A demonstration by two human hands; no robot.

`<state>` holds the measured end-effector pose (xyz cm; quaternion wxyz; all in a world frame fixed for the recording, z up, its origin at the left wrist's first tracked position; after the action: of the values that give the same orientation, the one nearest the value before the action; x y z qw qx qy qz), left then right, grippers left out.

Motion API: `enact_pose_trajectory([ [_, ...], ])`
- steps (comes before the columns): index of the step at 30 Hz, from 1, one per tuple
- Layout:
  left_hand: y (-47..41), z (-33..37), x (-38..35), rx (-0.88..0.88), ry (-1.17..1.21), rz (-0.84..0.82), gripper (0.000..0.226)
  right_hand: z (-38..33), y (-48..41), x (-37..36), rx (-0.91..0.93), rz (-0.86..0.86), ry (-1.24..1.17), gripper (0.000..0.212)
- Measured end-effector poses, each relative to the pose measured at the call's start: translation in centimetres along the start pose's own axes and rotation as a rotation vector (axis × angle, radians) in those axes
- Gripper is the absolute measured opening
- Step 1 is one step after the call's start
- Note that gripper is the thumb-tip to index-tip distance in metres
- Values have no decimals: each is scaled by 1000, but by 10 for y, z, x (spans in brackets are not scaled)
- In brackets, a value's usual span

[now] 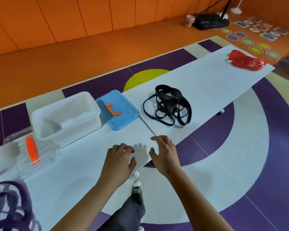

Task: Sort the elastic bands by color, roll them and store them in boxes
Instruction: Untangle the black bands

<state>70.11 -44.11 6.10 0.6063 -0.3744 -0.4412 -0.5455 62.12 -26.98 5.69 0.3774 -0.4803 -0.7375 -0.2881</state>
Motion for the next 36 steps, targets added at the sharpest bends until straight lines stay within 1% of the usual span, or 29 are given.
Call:
enact_pose_trajectory([
  [4, -63, 22, -16, -3, 32, -23, 24, 38, -57, 21, -20, 9, 8, 40],
  [8, -130, 39, -31, 7, 72, -68, 27, 69, -115, 42, -53, -51, 27, 41],
  [10, -158, 48, -37, -10, 76, -87, 28, 82, -140, 52, -66, -49, 35, 41],
  [14, -213, 64, -52, -12, 92, -158, 29, 116, -187, 69, -103, -34, 41, 39],
  [16, -233, 74, -58, -4, 95, -187, 31, 131, -205, 76, -119, -61, 60, 39],
  [20, -269, 85, -77, 22, 66, -268, 43, 164, -250, 88, -142, -113, 55, 40],
  [24, -299, 92, -104, 111, 98, -356, 62, 190, -306, 97, -150, -178, 83, 44],
  [26, -311, 98, -118, 164, 85, -396, 66, 199, -335, 96, -166, -247, 89, 53],
  [28, -319, 105, -130, 216, 102, -437, 67, 206, -362, 90, -184, -317, 96, 69],
  [30, -323, 114, -141, 249, 136, -478, 66, 211, -385, 80, -200, -381, 113, 92],
  [32, -326, 122, -151, 293, 188, -496, 68, 211, -401, 66, -231, -500, 124, 117],
  [33, -326, 126, -154, 318, 212, -491, 70, 210, -407, 57, -246, -573, 140, 126],
  [35, -326, 129, -159, 361, 246, -471, 70, 204, -410, 40, -249, -676, 226, 133],
  [36, -324, 131, -162, 385, 255, -461, 69, 201, -410, 34, -236, -693, 278, 131],
])
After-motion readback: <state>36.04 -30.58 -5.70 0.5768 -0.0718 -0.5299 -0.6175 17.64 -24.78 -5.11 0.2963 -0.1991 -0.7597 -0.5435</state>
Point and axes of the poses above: each hand's wrist, its own y-axis away from the middle knuckle, its own x-axis out of the back of the hand, z = x × y, the point moved 4 cm from there along -y, towards the middle knuckle, and after that the axes turned 3 degrees about -z, right-handed, at the moved point
